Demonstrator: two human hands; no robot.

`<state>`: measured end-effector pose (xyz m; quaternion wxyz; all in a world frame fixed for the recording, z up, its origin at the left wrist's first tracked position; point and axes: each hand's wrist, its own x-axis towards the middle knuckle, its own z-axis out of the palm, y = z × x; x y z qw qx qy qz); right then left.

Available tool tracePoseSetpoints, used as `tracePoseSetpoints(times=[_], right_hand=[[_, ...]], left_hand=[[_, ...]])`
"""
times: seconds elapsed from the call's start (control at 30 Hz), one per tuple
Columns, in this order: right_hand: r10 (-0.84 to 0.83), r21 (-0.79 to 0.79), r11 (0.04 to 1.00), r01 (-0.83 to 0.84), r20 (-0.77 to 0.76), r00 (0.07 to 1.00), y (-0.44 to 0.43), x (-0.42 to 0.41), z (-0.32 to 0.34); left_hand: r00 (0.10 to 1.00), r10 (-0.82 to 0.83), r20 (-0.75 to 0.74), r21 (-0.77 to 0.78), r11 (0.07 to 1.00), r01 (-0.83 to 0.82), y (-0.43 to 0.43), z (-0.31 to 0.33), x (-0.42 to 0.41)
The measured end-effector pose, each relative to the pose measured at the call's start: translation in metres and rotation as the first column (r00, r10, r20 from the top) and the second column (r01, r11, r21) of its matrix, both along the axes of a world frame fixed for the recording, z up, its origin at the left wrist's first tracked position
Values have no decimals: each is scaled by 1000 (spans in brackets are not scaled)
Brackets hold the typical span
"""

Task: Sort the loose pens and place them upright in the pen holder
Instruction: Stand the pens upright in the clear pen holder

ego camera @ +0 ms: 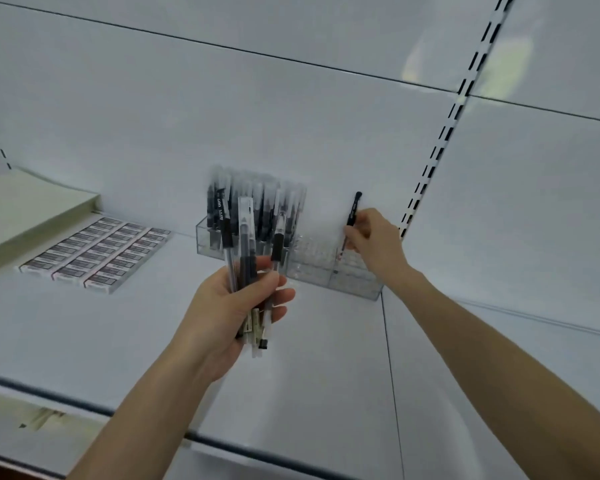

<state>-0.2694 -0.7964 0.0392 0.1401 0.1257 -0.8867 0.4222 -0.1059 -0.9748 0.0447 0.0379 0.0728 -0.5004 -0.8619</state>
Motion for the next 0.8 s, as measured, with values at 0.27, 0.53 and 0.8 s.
tracePoseSetpoints(times=[0.27,0.53,0.8], right_hand=[[9,-209,978,-10,-6,1000,9,48,27],[268,-420,892,-167,193,944,-11,102,42],[-48,-601,796,72,56,997,14,72,65]], left_hand=[[996,-88,-30,-48,995,86,12,-4,-12],[973,-224,-55,-187,960,210,20,-4,-17],[989,-123,-83,-295,951,93,-2,-7,-28]])
